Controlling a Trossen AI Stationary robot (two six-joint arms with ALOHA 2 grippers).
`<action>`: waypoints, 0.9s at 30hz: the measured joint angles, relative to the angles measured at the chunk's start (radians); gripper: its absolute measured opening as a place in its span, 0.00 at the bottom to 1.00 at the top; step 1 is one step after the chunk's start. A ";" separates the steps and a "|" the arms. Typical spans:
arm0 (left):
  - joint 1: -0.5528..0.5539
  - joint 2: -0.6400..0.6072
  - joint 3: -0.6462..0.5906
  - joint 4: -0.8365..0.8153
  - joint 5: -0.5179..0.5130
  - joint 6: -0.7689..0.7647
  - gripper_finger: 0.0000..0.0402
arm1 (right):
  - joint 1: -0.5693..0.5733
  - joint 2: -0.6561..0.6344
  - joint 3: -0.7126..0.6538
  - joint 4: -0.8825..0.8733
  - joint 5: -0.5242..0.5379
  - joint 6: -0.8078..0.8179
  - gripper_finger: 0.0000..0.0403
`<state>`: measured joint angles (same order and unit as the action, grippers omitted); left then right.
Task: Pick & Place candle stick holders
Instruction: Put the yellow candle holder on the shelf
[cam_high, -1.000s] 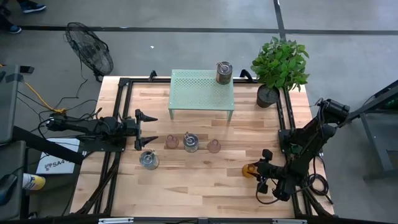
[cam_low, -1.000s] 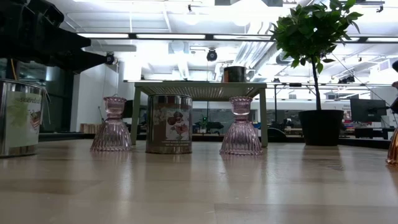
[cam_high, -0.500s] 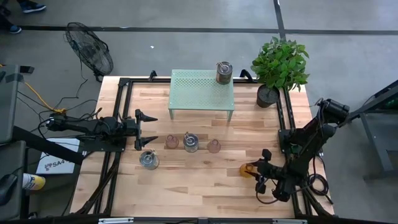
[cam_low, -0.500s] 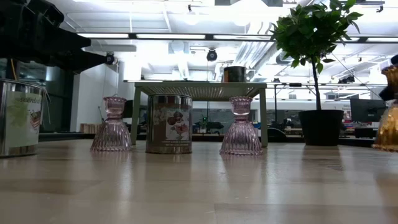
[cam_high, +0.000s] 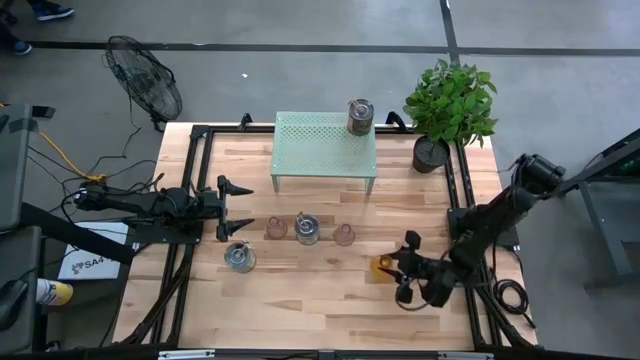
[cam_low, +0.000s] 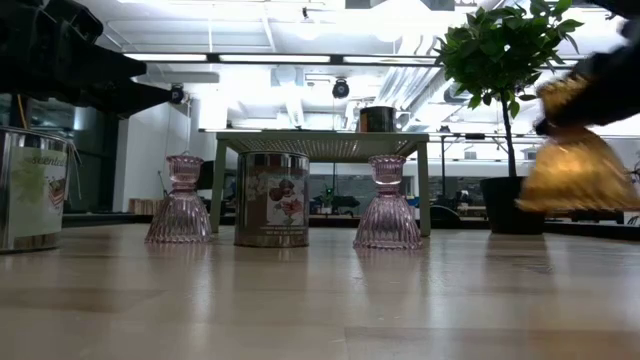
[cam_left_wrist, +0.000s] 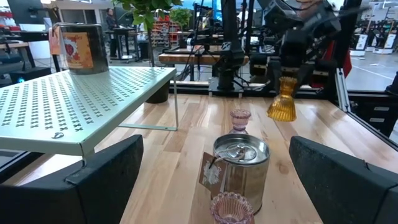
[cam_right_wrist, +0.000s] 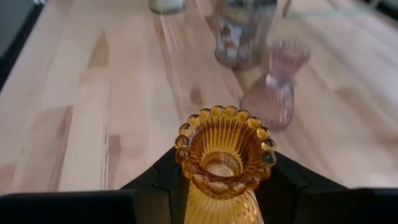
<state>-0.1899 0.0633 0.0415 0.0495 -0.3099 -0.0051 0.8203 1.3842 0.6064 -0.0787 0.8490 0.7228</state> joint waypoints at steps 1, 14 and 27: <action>0.000 0.000 0.000 0.001 0.000 0.000 0.99 | -0.017 -0.017 0.000 0.021 -0.016 -0.042 0.34; 0.000 0.000 0.000 0.001 0.001 0.000 0.99 | -0.253 -0.240 0.000 0.102 -0.283 -0.442 0.34; 0.000 0.000 0.000 0.009 0.005 0.000 0.99 | -0.463 -0.274 0.000 0.117 -0.466 -0.577 0.34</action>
<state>-0.1901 0.0635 0.0414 0.0583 -0.3054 -0.0055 0.3576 1.1107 0.6067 0.0384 0.3827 0.1459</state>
